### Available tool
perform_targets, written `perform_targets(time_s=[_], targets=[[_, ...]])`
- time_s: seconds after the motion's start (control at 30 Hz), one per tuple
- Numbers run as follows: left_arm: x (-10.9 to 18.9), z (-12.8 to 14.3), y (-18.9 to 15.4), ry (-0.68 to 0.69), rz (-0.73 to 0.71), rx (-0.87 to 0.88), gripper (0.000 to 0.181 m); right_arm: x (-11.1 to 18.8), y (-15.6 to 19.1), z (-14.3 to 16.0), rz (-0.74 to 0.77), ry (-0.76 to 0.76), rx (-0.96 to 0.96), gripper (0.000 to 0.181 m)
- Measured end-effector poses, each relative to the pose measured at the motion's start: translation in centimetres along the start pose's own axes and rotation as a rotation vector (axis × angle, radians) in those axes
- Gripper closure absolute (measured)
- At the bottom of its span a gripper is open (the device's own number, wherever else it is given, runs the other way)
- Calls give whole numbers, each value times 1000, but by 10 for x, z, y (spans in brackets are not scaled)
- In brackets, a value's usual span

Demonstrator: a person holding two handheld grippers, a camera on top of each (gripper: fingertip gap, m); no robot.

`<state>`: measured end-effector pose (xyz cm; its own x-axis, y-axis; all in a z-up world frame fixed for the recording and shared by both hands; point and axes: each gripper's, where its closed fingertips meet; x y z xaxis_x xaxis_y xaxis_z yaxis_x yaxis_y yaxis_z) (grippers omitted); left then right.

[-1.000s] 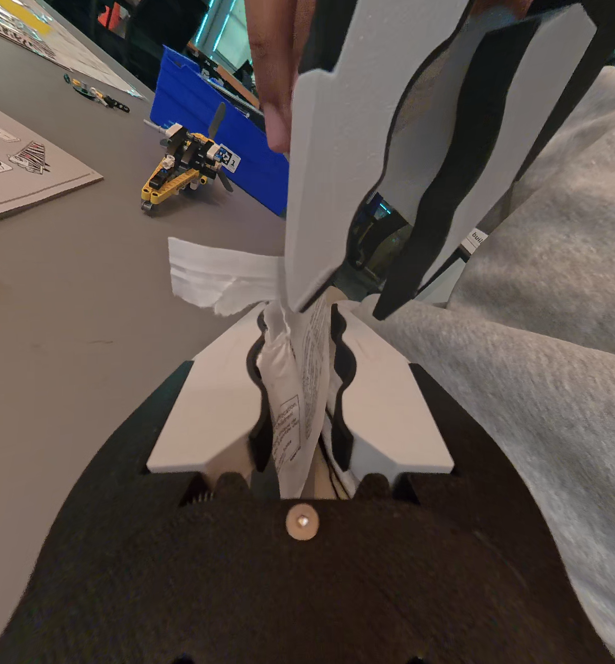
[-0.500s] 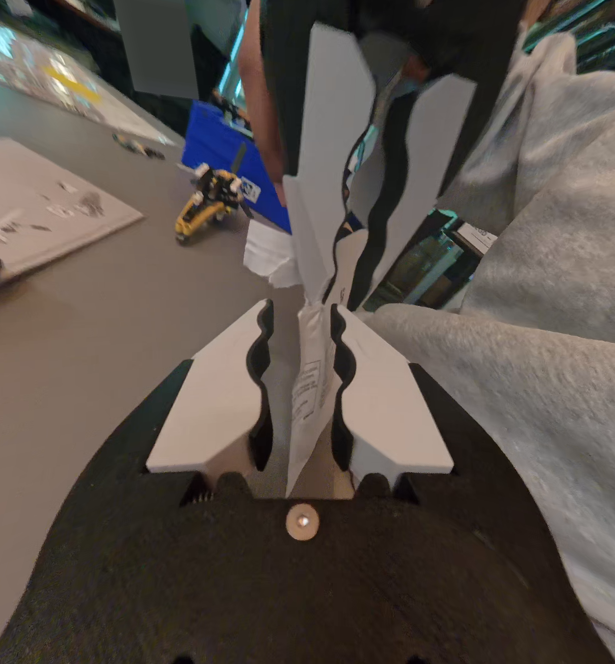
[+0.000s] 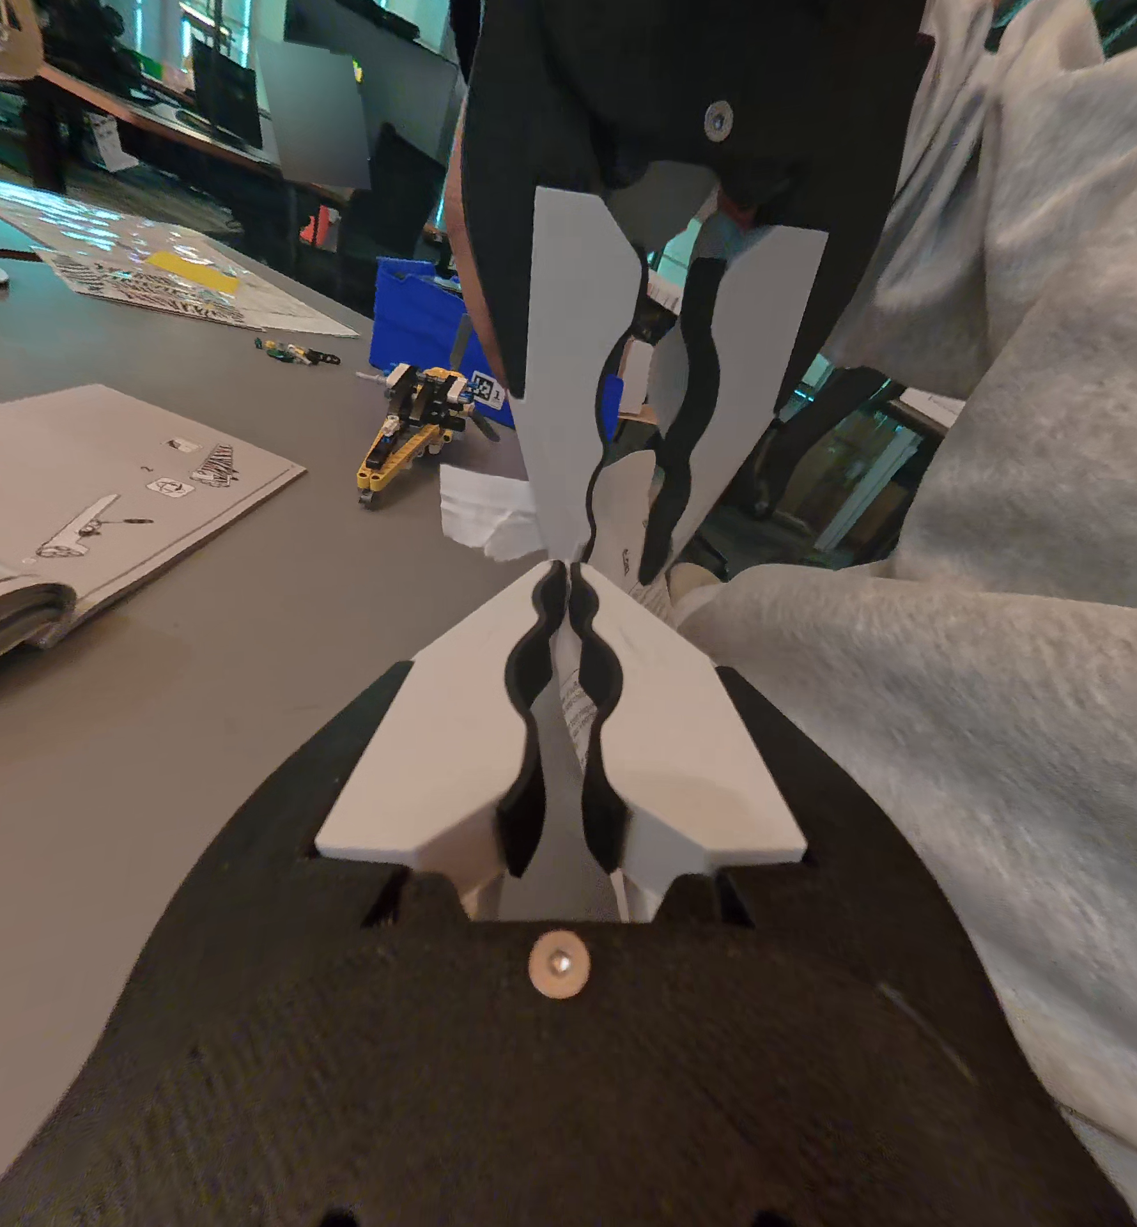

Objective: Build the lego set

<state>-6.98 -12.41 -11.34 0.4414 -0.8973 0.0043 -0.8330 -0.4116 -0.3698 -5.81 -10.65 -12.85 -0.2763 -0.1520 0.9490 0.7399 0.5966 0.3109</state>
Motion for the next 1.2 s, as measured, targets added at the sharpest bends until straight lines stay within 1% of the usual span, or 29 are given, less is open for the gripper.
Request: perform_targets(time_s=[0.03,0.1,0.17,0.27,0.37,0.43,0.6,0.77,0.93,1.2], targets=[[-2,0,-1,2,2,-12,181,0,1,2,8,31,8,162],[-5,-1,0,8,-19,-42,181,1,-1,7,35,79,23,167],[-6,-2,-2,5,-8,-35,181,2,-2,8,56,95,43,172],[-5,-3,-4,-5,22,-25,181,4,-3,8,73,80,70,180],[-5,-3,-5,-8,27,-32,181,5,-3,7,58,44,85,181],[-2,-4,-4,-19,27,-30,181,6,-4,4,58,-18,94,181],[0,-10,-5,-60,52,-12,181,14,-4,-1,69,-238,65,181],[0,-14,-8,-92,81,0,181,21,0,-5,86,-475,-16,181],[-4,-15,-10,-100,91,-1,181,22,4,-4,108,-607,-70,181],[-4,-19,-17,-123,126,-2,181,28,10,-5,155,-753,-116,181]])
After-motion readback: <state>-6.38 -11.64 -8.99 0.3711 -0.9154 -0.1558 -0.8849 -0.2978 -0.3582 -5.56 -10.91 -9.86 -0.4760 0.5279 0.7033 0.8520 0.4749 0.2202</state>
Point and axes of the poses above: each gripper's, where its closed fingertips meet, x back along the fingers, z out of its underside, y = z × x across the jaws, and after that the axes turned 2 degrees about -x, right-handed
